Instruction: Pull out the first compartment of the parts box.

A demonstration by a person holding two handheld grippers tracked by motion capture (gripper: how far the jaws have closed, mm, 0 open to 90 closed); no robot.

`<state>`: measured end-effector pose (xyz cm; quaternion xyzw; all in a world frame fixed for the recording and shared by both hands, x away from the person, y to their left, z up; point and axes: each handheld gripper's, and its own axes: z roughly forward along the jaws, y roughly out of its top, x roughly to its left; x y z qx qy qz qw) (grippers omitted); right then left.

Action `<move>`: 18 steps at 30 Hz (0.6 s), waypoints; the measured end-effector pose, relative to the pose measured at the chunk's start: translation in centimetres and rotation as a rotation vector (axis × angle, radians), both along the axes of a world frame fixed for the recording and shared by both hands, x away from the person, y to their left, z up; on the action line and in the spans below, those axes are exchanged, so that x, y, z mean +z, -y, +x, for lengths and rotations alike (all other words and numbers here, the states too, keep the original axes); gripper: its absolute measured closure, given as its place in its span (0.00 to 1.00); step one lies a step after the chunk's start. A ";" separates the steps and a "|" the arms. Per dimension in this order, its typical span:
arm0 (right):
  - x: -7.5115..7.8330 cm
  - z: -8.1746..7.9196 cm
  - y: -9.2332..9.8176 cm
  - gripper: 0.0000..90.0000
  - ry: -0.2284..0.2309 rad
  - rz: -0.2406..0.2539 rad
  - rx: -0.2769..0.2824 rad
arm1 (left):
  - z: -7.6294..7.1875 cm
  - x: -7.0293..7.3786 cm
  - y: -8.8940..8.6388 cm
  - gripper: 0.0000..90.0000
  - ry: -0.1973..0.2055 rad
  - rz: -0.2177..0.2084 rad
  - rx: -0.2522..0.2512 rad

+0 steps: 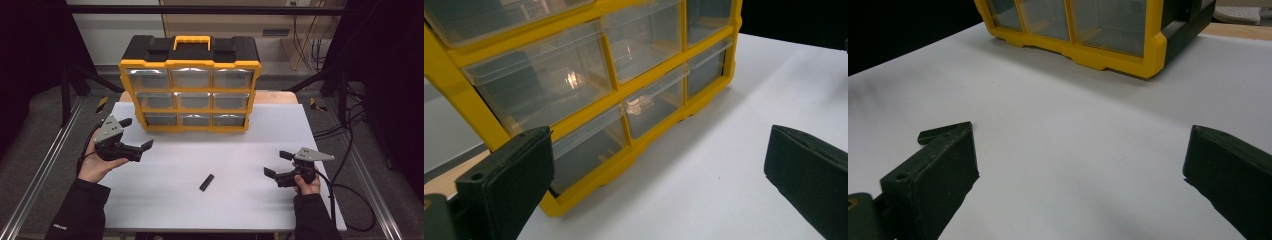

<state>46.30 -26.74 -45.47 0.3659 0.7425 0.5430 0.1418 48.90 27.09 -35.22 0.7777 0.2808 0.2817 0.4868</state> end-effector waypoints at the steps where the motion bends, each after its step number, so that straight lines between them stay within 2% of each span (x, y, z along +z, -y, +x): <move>1: 0.0 0.0 0.0 0.01 -0.001 0.000 0.001 | 0.1 0.1 0.0 0.00 0.012 0.006 0.000; 7: 0.0 0.0 0.0 0.01 0.000 0.000 0.001 | 0.4 0.6 0.4 0.00 0.027 0.038 0.011; 18: 0.0 0.0 0.0 0.01 -0.001 0.000 0.000 | 0.8 1.5 0.5 0.00 0.032 0.052 0.019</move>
